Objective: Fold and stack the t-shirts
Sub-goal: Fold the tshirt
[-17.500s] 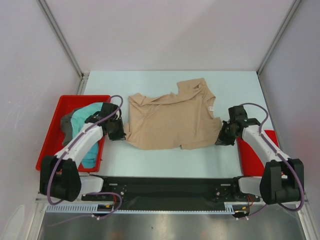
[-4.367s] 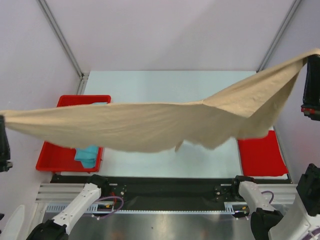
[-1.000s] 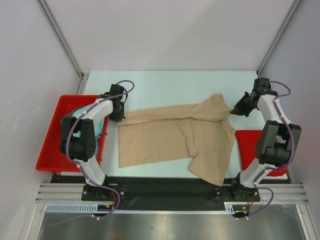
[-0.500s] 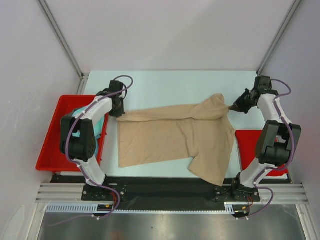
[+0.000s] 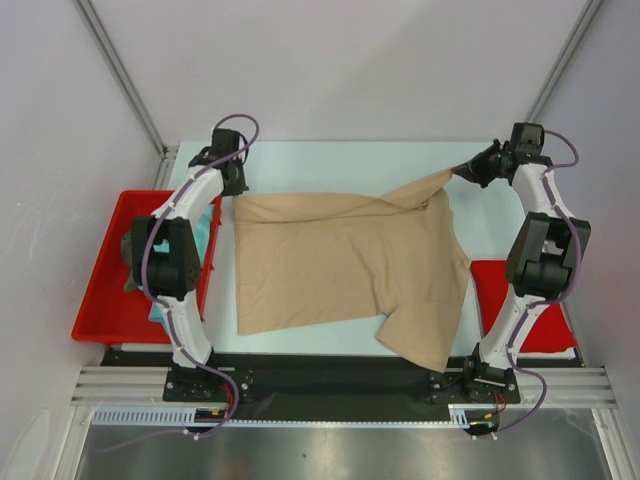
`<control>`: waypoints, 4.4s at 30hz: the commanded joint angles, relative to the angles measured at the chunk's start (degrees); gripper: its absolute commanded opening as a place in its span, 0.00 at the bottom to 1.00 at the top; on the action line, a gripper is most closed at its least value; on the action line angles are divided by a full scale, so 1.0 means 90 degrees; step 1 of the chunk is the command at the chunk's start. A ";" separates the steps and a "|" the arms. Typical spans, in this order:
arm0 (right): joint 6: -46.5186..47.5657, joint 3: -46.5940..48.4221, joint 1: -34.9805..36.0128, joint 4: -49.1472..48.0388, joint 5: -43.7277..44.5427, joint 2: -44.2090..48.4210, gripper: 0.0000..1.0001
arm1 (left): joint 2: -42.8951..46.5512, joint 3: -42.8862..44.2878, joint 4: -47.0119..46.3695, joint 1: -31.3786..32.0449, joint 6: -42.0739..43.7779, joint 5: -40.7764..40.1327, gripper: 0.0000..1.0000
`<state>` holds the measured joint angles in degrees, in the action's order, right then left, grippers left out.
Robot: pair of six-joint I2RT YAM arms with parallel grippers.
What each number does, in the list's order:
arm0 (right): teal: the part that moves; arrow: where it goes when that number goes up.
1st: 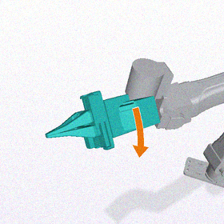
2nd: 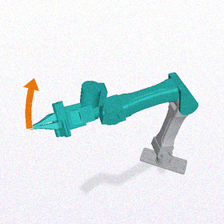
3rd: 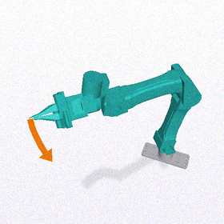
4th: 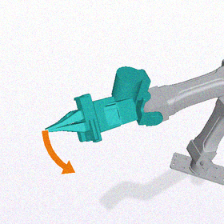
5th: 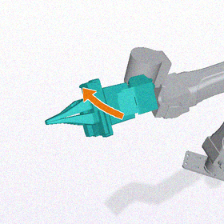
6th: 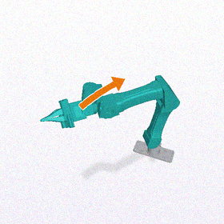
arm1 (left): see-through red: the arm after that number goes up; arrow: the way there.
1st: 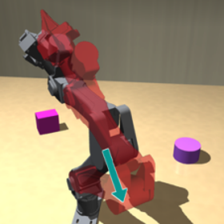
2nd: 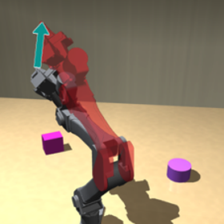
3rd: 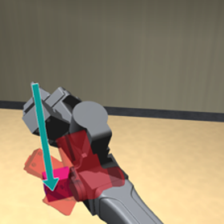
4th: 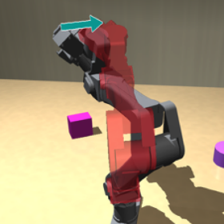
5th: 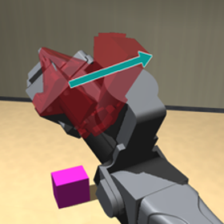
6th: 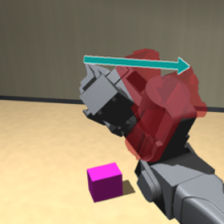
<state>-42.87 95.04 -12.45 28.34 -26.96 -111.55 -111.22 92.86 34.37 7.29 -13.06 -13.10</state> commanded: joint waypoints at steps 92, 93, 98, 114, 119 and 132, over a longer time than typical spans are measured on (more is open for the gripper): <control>0.0457 -0.3099 -0.0609 0.0123 -0.0256 0.1896 0.00 | 0.1049 -0.2125 0.0447 0.0176 -0.0521 0.0049 0.40; 0.0428 -0.3100 -0.0609 0.0123 -0.0266 0.1896 0.00 | 0.1117 -0.2095 0.0487 0.0186 -0.0531 0.0088 0.41; 0.0359 -0.3168 -0.0551 0.0045 -0.0227 0.1925 0.00 | 0.1400 -0.1744 0.0634 0.0254 -0.0619 0.0449 0.41; 0.0301 -0.3334 -0.0434 0.0113 -0.0169 0.1984 0.00 | 0.0455 -0.1237 0.0341 0.0381 -0.0649 0.0890 0.19; 0.0242 -0.3324 -0.0404 0.0493 0.0046 0.2150 0.00 | -0.0170 -0.1060 0.0390 0.0381 -0.0473 0.0607 0.19; -0.0607 -0.4251 -0.0326 0.0533 0.0455 0.2872 0.00 | -0.0357 -0.1119 0.0410 0.0372 -0.0297 0.0509 0.19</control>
<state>-45.34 58.78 -15.79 32.84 -25.21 -88.55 -114.39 80.71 38.04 10.55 -17.43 -7.31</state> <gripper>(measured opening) 0.012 0.191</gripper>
